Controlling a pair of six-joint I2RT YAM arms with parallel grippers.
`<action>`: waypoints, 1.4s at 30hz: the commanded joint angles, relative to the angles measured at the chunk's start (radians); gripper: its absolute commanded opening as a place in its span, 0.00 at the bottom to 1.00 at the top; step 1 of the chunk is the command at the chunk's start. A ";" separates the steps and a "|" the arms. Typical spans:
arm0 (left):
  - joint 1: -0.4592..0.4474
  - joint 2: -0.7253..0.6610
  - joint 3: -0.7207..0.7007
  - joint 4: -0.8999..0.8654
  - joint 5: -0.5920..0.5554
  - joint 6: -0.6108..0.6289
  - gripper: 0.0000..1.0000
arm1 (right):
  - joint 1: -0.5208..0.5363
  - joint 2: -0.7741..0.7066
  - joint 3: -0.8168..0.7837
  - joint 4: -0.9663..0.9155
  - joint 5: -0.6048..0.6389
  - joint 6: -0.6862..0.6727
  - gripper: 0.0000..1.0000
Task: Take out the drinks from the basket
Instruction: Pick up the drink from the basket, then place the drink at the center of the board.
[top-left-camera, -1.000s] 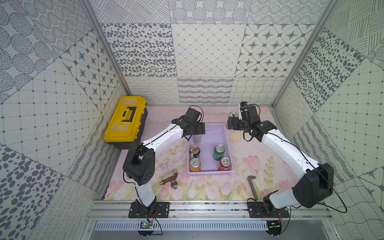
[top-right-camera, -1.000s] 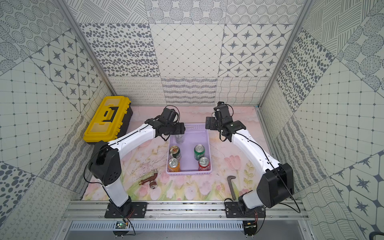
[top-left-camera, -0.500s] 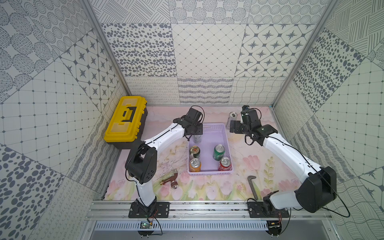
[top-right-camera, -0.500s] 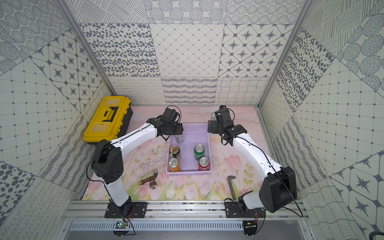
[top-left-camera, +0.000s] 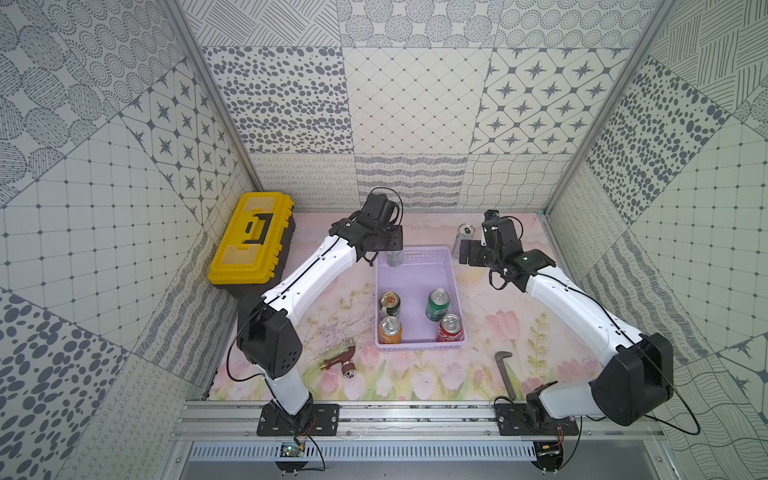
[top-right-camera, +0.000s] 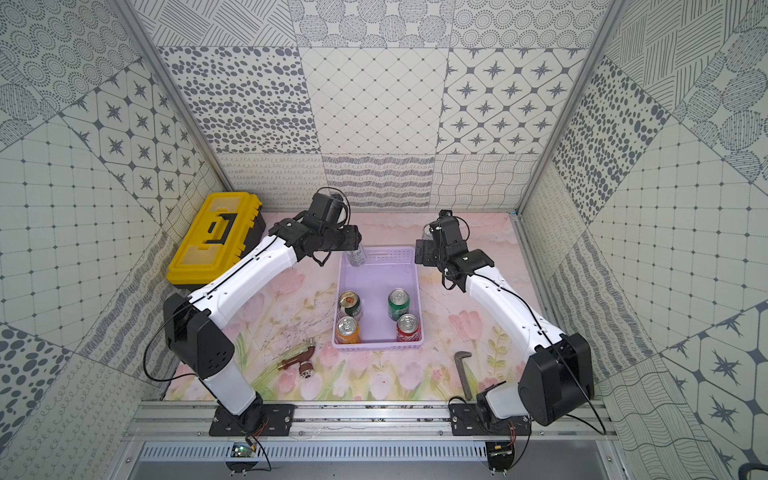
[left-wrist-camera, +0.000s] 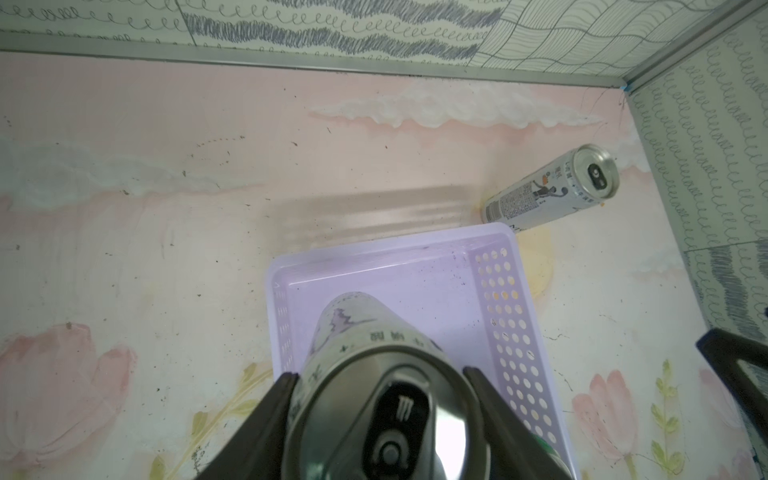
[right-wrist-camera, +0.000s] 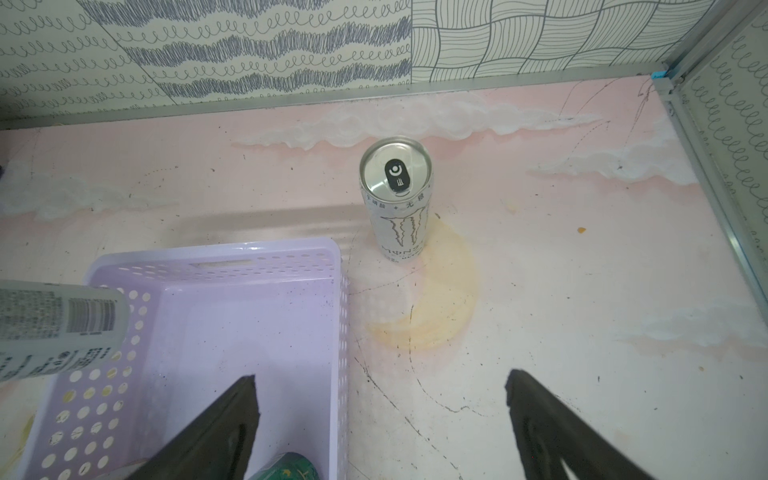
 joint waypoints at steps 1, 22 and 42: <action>0.070 -0.027 0.052 0.009 -0.047 0.036 0.40 | 0.002 -0.037 -0.010 0.041 0.006 0.008 0.97; 0.243 0.322 0.258 0.012 -0.052 0.029 0.38 | 0.002 -0.047 -0.013 0.047 0.005 0.005 0.97; 0.243 0.393 0.224 0.013 -0.079 0.016 0.71 | 0.003 -0.034 -0.011 0.049 -0.012 0.007 0.97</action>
